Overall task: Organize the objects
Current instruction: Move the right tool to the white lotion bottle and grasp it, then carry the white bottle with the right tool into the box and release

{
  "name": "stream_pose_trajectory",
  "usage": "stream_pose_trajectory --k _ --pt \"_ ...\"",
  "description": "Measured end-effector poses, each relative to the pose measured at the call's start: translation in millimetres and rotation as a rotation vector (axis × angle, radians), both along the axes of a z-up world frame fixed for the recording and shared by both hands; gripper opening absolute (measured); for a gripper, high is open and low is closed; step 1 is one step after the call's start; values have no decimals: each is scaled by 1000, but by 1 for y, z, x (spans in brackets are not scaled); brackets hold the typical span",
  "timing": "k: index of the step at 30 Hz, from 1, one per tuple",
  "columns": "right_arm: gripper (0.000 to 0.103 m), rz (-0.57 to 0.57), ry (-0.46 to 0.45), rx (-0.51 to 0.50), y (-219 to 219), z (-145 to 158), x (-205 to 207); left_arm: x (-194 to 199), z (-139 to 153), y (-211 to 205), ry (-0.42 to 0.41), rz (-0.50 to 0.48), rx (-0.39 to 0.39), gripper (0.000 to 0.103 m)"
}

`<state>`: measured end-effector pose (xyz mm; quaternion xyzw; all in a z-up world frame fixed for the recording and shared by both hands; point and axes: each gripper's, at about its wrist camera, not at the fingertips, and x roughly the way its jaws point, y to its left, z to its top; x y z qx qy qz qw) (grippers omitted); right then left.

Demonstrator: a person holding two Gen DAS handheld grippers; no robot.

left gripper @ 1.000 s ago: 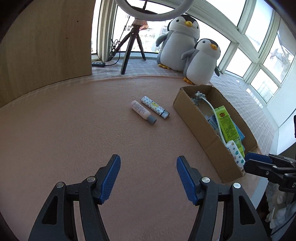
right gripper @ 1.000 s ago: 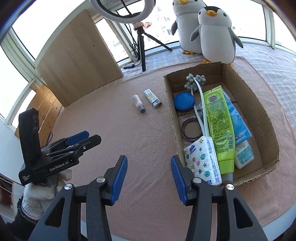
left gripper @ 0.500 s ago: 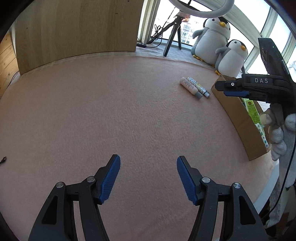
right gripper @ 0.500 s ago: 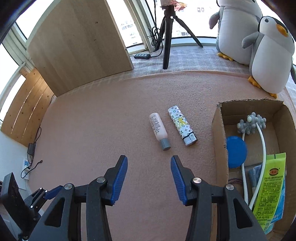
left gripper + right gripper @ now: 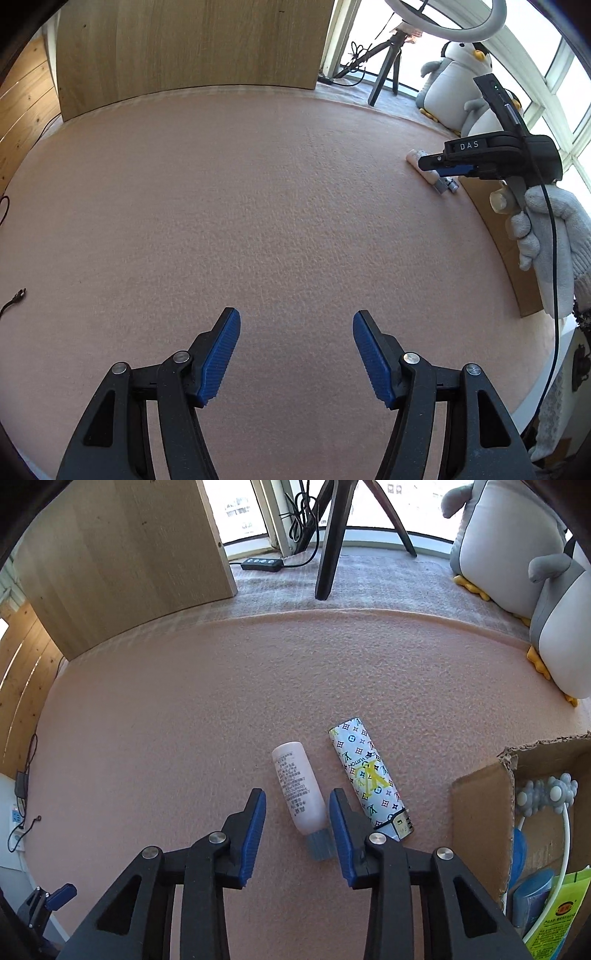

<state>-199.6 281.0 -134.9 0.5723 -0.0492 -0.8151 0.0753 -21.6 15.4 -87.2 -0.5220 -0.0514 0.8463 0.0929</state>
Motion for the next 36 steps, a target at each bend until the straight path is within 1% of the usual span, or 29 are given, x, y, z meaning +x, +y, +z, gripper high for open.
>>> stream_pose_trajectory --k 3,6,10,17,22,29,33,36 --pt "29 0 -9 12 -2 -5 -5 -2 -2 -3 -4 4 4 67" --pt "24 -14 -25 8 0 -10 -9 -5 -3 -8 -9 6 16 67" --pt "19 -11 -22 14 -3 -8 -9 -7 -6 -10 -13 7 25 67" --pt "19 15 -22 0 -12 -5 1 -10 -5 -8 -13 1 37 67" --pt "19 47 -28 -22 -25 -5 25 -10 -5 -2 -11 -8 37 67" --pt "19 121 -17 -10 -48 -6 76 -11 -4 15 -3 -33 32 67" --pt "19 119 -9 -35 -51 -3 101 -13 -2 28 5 -55 27 67" --pt "19 97 12 -66 -45 7 116 -13 0 38 9 -70 23 67"
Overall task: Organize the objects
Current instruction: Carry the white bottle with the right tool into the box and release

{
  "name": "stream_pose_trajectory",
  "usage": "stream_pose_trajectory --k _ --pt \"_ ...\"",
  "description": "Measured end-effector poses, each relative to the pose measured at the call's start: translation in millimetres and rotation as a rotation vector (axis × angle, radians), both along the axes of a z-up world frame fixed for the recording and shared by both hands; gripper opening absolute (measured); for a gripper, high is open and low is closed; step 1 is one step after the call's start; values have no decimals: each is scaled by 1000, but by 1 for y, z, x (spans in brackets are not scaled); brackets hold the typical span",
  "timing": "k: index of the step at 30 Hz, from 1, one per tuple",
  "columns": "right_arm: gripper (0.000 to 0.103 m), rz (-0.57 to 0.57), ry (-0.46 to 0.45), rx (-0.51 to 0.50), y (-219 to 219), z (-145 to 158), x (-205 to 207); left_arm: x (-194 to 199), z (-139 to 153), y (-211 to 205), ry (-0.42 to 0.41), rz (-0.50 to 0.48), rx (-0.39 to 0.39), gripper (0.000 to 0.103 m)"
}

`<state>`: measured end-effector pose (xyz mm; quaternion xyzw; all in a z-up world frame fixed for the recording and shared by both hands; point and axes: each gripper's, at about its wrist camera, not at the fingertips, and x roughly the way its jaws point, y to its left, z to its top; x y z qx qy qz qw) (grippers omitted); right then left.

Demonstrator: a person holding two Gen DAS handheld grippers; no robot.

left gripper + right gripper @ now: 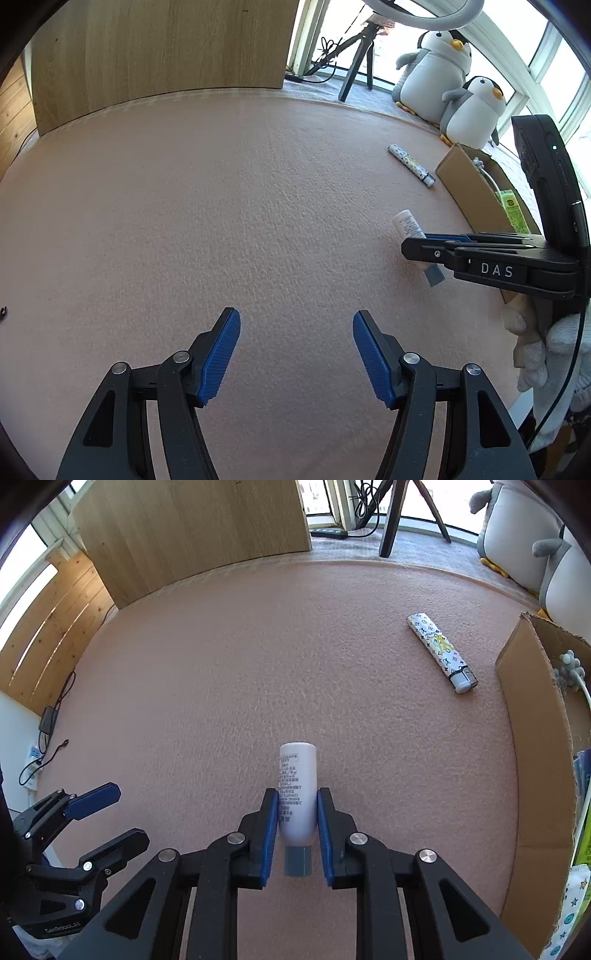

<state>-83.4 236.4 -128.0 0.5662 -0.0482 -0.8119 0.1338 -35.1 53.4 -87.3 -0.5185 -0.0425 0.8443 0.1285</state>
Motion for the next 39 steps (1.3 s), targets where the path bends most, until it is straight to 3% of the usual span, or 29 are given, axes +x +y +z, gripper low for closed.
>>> stream_pose_trajectory --k 5,16,29,39 --pt "19 -38 44 -43 20 25 20 0 4 16 9 -23 -6 67" --pt "19 -121 131 -33 67 66 48 -1 9 39 27 -56 -17 67" --pt "19 -251 177 18 125 80 62 -6 6 52 20 -79 -26 67" --pt "19 -345 169 72 167 72 63 -9 5 56 13 -93 -28 67"
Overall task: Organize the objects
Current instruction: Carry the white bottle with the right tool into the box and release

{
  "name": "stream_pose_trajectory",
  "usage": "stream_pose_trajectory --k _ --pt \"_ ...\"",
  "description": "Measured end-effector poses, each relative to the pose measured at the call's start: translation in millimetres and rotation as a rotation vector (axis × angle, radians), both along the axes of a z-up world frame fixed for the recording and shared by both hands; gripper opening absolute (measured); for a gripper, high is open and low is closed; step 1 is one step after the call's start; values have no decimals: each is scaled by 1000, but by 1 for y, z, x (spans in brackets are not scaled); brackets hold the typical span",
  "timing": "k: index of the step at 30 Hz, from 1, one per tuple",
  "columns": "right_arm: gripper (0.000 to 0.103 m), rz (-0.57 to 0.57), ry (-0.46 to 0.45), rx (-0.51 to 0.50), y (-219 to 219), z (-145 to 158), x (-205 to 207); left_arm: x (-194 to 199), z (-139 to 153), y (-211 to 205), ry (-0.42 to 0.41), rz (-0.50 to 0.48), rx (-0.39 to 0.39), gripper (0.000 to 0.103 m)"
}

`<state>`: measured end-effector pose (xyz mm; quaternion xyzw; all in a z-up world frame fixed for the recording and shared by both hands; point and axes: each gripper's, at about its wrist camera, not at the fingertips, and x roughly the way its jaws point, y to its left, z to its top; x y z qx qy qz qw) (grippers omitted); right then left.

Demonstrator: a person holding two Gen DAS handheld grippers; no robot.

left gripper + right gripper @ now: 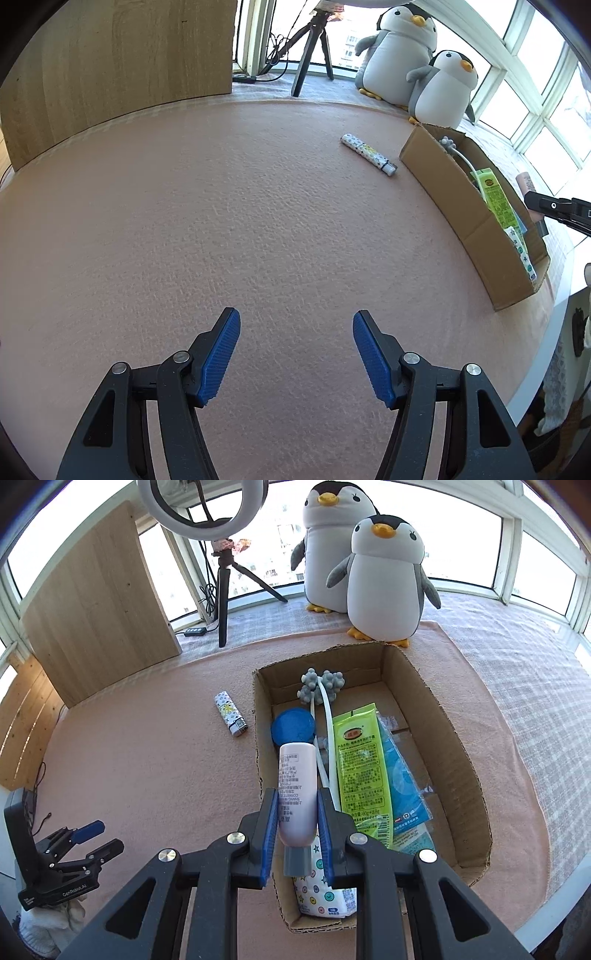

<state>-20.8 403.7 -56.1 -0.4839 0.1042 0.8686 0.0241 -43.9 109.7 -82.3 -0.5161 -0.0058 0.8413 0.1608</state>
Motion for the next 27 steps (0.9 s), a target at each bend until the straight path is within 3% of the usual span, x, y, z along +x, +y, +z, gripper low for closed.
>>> stream_pose_trajectory --k 11,15,27 --pt "19 -36 -15 1 10 -8 -2 -1 -1 0 -3 0 -1 67" --pt "40 -60 10 -8 10 -3 -1 -1 -2 -2 -4 6 2 67" --pt "40 10 5 -14 -19 0 -13 2 -2 -14 -2 25 13 67"
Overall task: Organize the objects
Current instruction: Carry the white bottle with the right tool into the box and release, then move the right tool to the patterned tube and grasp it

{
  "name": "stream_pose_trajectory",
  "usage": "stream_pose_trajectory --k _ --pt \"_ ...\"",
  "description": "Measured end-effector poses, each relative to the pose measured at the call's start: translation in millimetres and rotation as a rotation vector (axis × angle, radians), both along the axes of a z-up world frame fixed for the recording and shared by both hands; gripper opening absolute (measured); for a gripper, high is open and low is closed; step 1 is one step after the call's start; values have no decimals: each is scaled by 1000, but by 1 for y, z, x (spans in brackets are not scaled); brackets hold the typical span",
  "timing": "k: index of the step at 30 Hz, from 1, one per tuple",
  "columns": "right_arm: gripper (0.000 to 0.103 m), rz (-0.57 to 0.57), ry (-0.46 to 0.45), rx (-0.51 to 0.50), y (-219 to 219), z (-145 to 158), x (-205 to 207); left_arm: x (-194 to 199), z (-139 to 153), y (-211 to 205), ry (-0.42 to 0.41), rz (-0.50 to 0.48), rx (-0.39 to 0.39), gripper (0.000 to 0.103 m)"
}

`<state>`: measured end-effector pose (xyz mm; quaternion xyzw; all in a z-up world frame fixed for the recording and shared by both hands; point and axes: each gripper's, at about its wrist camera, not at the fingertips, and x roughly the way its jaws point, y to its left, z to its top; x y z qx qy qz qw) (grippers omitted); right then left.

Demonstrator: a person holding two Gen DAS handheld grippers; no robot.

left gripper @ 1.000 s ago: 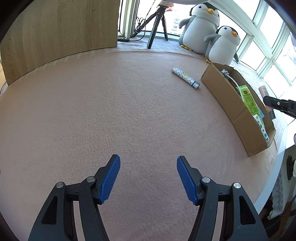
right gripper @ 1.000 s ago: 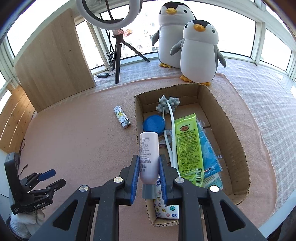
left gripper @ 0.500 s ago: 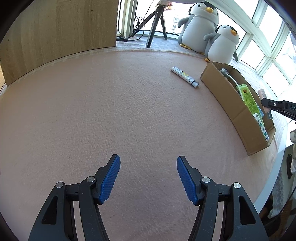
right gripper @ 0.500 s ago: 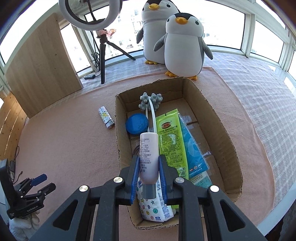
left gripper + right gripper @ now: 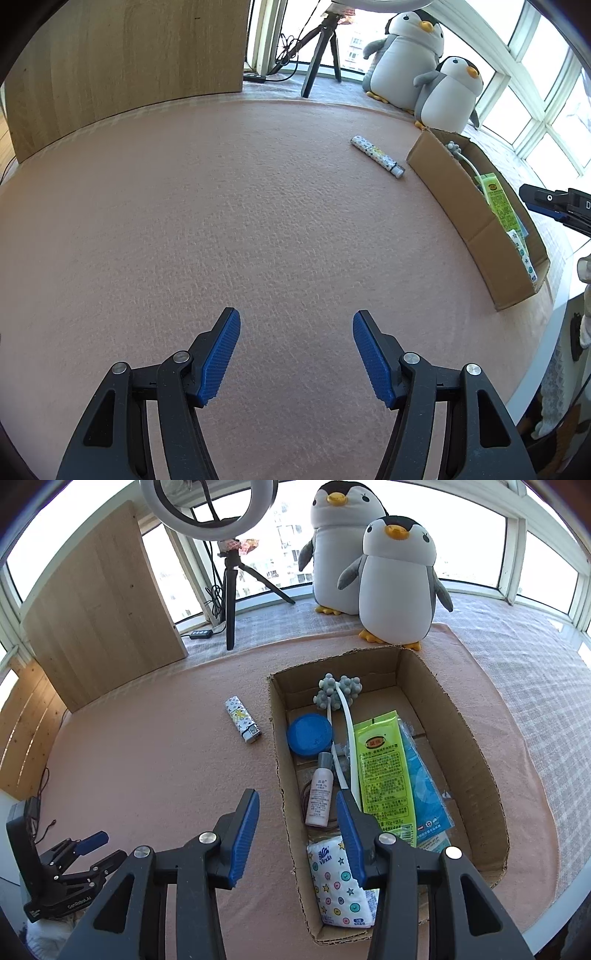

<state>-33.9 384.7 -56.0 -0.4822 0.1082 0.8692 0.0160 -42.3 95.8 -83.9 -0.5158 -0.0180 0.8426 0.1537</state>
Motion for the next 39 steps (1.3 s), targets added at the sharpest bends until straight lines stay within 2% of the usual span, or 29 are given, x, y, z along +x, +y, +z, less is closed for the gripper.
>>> stream_pose_trajectory --k 3,7,13,17,24,32,39 --pt "42 26 -3 -5 -9 1 -7 1 0 -6 0 12 2 67" --pt "51 99 5 -4 -29 5 -21 2 -1 -14 0 20 3 67" --pt "52 202 -32 -19 -62 -1 -62 6 0 -26 6 42 12 67" --pt "52 216 -77 -97 -71 -13 -93 8 1 -39 8 71 13 68" --pt "52 195 -180 -136 -79 -43 -142 18 -4 -74 -9 144 17 71" --pt "52 162 -235 -42 -83 -74 -181 28 -6 -110 -18 208 13 71" --pt "52 182 -248 41 -99 -87 -195 32 -8 -121 -26 221 10 71"
